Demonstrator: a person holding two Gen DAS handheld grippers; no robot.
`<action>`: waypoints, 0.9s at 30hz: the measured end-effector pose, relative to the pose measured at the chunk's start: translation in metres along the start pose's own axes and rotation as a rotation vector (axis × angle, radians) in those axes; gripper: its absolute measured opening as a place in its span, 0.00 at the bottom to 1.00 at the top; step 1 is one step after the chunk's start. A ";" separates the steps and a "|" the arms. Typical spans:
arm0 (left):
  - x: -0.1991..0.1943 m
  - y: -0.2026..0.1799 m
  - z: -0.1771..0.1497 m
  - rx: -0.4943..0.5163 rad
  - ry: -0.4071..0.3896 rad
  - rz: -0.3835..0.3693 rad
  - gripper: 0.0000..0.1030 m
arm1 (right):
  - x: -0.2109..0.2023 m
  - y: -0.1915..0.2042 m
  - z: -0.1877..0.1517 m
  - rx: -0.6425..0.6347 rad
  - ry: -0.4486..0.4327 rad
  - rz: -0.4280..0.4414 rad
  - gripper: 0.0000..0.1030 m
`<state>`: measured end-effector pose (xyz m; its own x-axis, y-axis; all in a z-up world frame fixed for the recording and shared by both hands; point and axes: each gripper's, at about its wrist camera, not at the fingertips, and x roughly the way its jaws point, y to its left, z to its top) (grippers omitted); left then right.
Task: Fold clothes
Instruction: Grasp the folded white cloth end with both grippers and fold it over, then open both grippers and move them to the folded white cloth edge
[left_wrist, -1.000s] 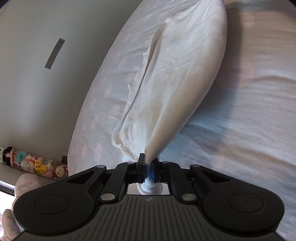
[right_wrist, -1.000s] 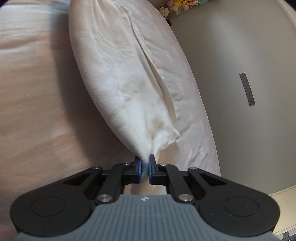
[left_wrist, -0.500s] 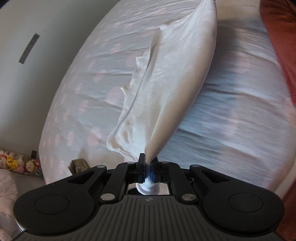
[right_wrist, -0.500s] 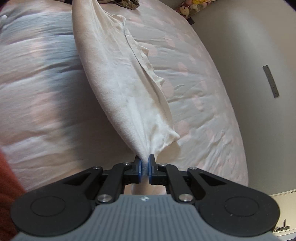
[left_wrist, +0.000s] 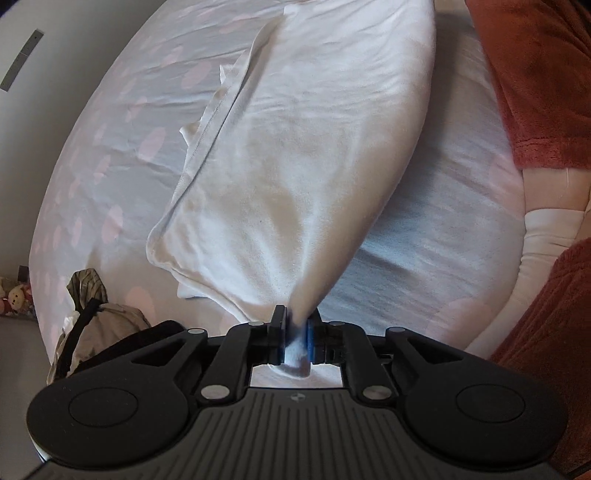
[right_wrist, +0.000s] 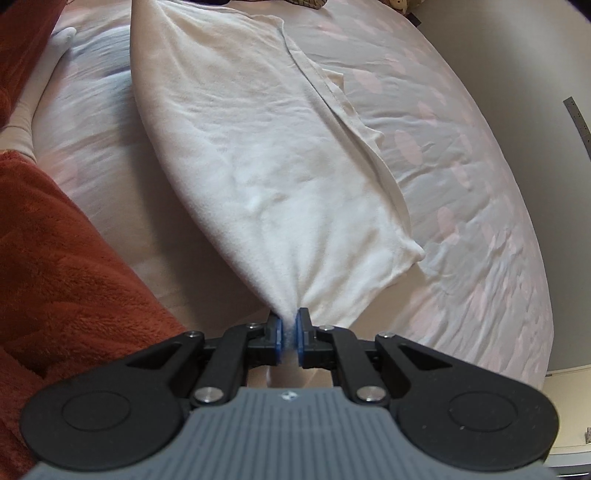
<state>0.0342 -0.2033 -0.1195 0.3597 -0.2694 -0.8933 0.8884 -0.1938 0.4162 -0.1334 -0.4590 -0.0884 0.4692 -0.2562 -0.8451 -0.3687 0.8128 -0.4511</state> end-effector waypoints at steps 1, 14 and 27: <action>-0.003 -0.002 -0.002 0.004 -0.001 -0.005 0.12 | -0.002 -0.001 -0.001 0.009 -0.004 0.007 0.11; -0.041 0.028 -0.016 -0.297 -0.227 0.016 0.42 | -0.036 -0.036 -0.016 0.388 -0.241 0.012 0.71; 0.001 0.065 0.029 -0.618 -0.411 0.028 0.58 | 0.021 -0.058 0.046 0.808 -0.362 0.038 0.85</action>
<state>0.0840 -0.2435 -0.0884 0.3568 -0.6210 -0.6978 0.9225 0.3521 0.1584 -0.0651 -0.4873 -0.0670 0.7438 -0.1517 -0.6509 0.2260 0.9736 0.0314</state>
